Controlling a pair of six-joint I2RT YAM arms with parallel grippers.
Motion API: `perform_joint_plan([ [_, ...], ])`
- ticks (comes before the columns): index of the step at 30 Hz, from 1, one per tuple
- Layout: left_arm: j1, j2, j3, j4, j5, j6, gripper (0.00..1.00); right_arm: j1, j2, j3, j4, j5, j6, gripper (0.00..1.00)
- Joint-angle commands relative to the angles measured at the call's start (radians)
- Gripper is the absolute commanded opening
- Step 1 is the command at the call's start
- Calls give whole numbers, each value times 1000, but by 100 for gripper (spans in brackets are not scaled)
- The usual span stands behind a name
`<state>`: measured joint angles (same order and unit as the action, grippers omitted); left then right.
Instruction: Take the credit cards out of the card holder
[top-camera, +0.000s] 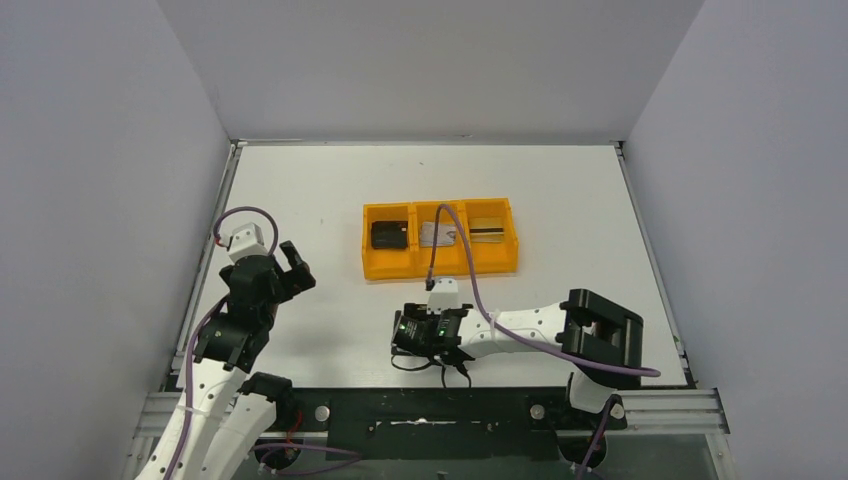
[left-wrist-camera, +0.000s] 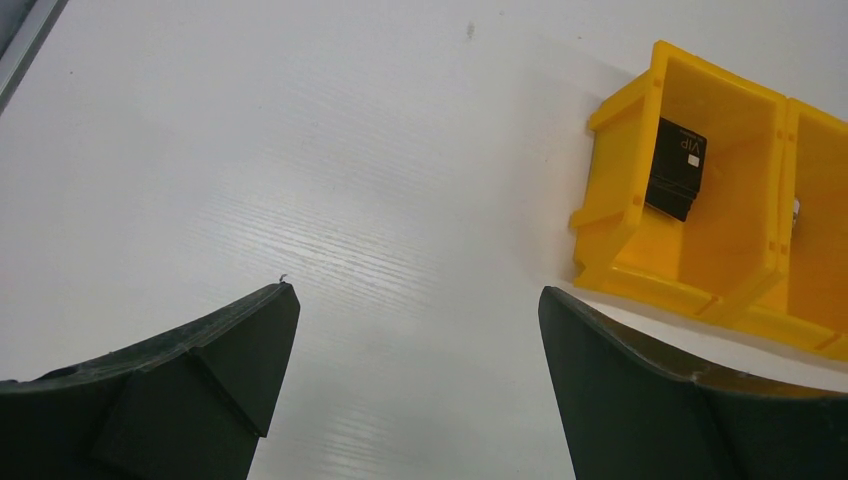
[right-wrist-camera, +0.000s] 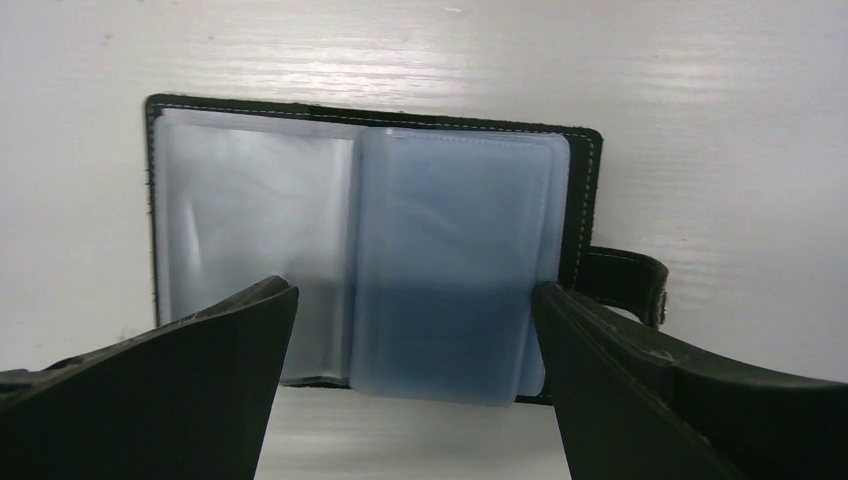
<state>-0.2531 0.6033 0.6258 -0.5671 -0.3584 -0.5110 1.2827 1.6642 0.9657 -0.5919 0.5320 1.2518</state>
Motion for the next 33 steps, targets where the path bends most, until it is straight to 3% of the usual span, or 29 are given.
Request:
perform_joint_plan([
  [1, 8, -16, 35, 62, 13, 17, 93, 4, 24, 44, -118, 92, 90, 92],
  [5, 8, -19, 35, 64, 14, 17, 93, 3, 35, 45, -132, 95, 99, 93],
  [11, 8, -20, 35, 65, 18, 19, 93, -29, 19, -43, 19, 14, 51, 90],
  [24, 7, -16, 35, 60, 24, 19, 93, -28, 64, 6, 2, 49, 3, 52],
  [33, 8, -16, 35, 55, 24, 17, 93, -30, 31, 28, -16, 81, -64, 50],
])
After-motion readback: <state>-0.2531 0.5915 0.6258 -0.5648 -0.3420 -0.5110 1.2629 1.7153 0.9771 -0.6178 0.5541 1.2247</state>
